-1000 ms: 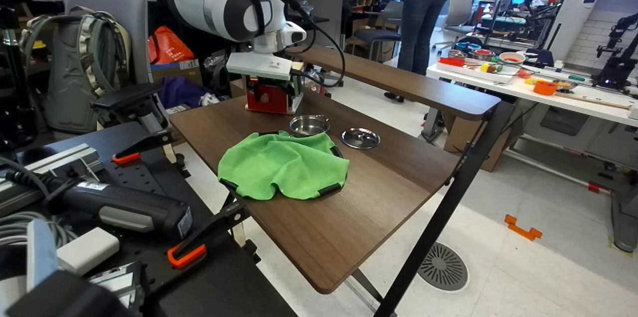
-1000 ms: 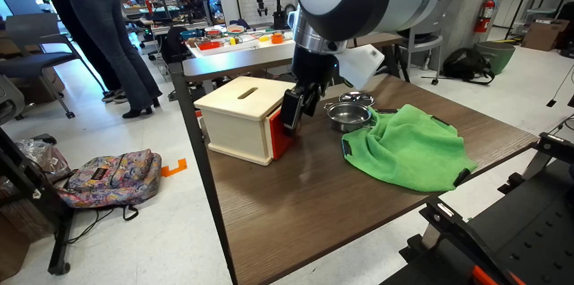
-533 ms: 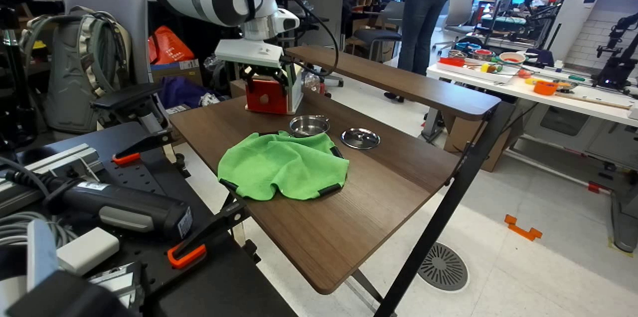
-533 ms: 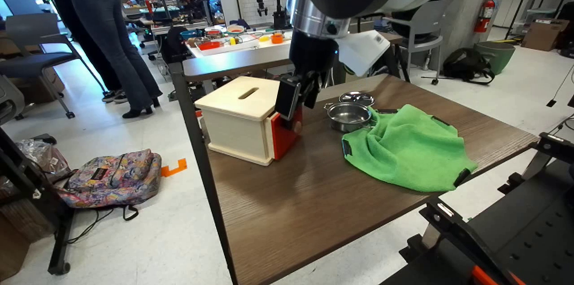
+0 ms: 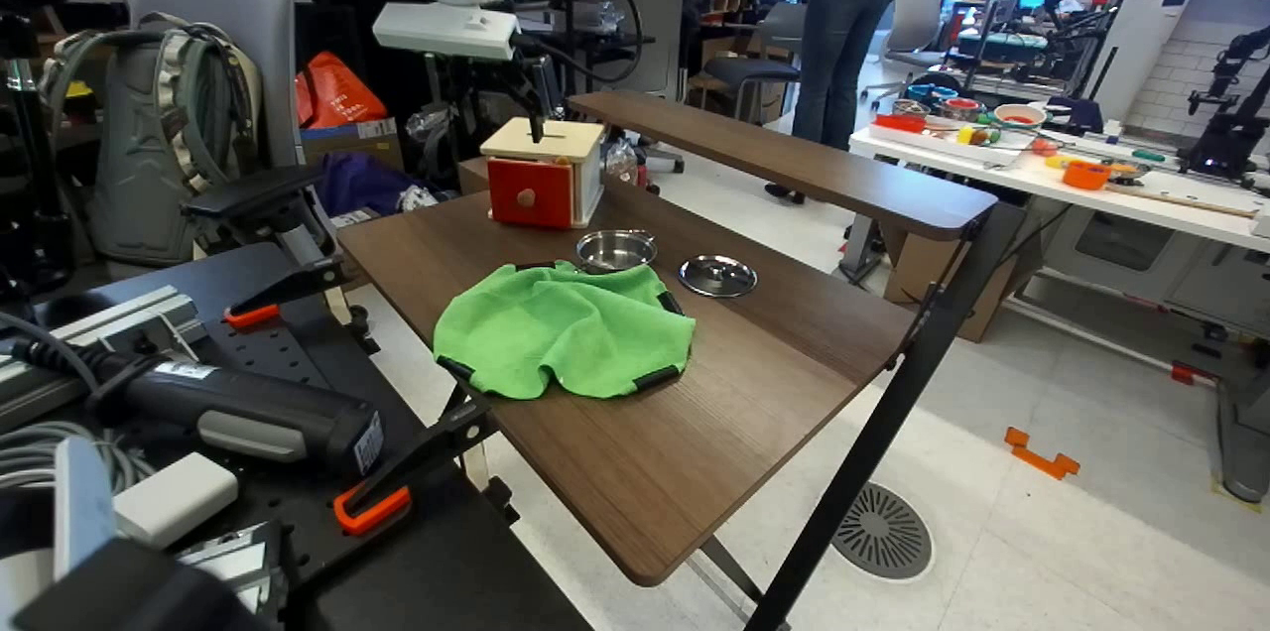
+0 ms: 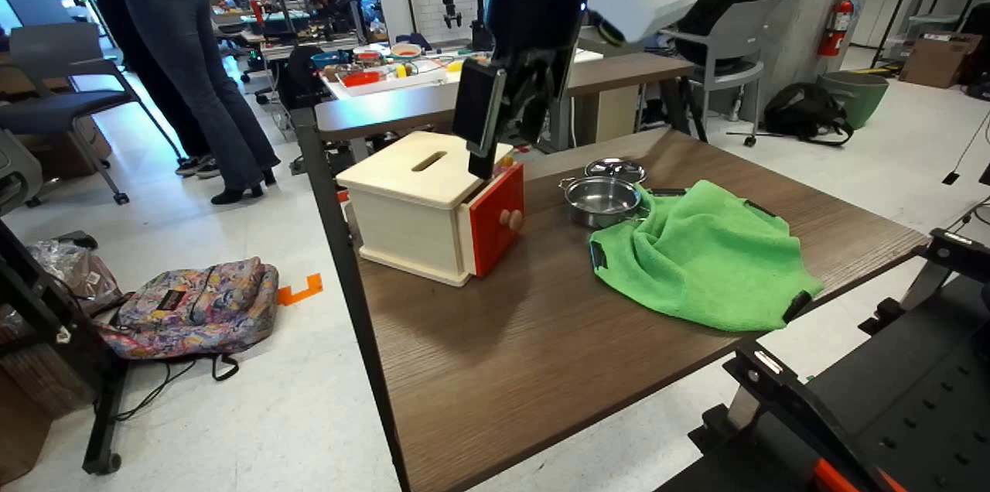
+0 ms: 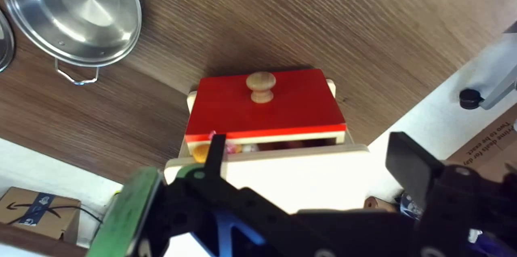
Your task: Close the drawer
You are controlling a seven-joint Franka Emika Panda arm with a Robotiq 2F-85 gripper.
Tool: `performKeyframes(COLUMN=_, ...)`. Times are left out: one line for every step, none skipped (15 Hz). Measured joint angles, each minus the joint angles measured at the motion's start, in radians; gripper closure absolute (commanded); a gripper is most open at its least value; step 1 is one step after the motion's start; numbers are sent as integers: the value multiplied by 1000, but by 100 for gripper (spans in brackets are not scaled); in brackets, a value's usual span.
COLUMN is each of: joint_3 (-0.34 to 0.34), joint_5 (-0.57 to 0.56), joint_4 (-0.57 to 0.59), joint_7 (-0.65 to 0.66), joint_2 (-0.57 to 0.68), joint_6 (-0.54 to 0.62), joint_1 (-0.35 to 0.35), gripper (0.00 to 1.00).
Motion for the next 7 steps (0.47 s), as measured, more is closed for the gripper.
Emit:
performKeyframes(joint_3=5, joint_5=2, joint_4=-14, joint_7=3, joint_2=-27, joint_6=-11, joint_1=2, gripper=0)
performKeyframes(joint_3=9, joint_5=4, joint_4=-27, joint_7=5, joint_2=-50, joint_6=-21, joint_1=3, gripper=0)
performKeyframes(joint_3=12, joint_5=8, joint_4=-37, joint_7=5, joint_2=-66, joint_6=-26, joint_1=3, gripper=0)
performKeyframes(joint_3=12, joint_5=10, joint_4=-45, joint_7=5, joint_2=-75, joint_6=-28, joint_1=3, gripper=0)
performKeyframes(joint_3=12, joint_5=10, joint_4=-49, joint_7=5, joint_2=-77, joint_6=-28, joint_1=3, gripper=0)
performKeyframes(joint_3=12, joint_5=10, joint_4=-50, joint_7=5, joint_2=-77, joint_6=-28, joint_1=3, gripper=0)
performKeyframes(joint_3=12, joint_5=10, joint_4=-51, joint_7=5, joint_2=-77, joint_6=-28, joint_1=3, gripper=0)
